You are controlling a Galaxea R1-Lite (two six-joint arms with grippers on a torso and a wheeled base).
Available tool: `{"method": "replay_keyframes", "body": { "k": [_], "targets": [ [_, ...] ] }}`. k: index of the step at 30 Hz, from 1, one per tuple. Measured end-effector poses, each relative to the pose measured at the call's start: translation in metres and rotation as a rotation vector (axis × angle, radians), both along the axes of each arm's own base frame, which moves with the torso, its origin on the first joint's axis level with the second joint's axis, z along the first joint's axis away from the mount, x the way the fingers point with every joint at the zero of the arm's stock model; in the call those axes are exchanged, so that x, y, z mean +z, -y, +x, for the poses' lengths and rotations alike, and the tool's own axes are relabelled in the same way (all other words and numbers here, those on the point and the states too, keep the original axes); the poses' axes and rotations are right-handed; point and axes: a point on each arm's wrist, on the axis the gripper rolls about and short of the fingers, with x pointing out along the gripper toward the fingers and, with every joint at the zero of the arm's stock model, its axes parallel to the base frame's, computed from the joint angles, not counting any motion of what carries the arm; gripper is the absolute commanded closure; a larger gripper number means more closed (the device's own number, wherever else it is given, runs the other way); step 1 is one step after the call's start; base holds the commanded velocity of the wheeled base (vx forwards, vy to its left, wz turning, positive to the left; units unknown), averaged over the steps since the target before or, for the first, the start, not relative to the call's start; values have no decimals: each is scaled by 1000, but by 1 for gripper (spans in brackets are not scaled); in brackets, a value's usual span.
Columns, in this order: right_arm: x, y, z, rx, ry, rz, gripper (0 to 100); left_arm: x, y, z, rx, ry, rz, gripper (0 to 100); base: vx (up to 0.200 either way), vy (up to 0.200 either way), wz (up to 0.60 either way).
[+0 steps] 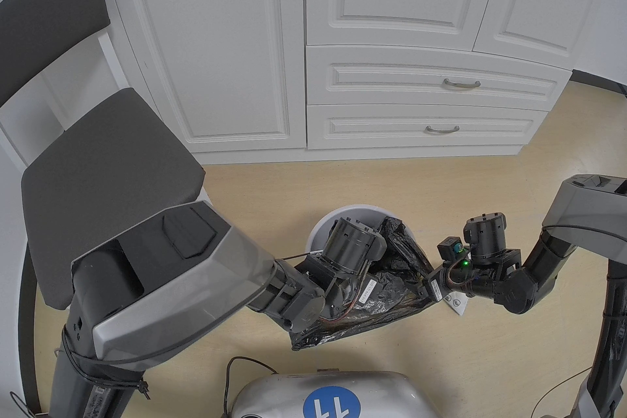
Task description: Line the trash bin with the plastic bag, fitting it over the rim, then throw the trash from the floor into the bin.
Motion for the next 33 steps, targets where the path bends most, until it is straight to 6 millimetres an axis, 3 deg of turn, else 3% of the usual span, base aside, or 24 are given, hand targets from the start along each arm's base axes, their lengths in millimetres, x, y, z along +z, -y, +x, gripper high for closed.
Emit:
{"method": "replay_keyframes", "body": {
  "k": [3,4,17,29,33],
  "targets": [
    [0,0,0,-1,0,0,0,-4,1,-1,-4,-5,6,0,0,0,0],
    [0,1,0,-2,0,0,0,-5,2,-1,-6,-7,8,100,0,0,0],
    [1,3,0,-6,2,1,0,-9,-6,0,-12,-36,37,100,0,0,0],
    [8,1,0,-3,27,15,0,27,-55,47,121,81,52,100,0,0,0],
    [12,-3,0,-7,51,47,0,41,-62,57,158,135,23,100,0,0,0]
  ]
}}
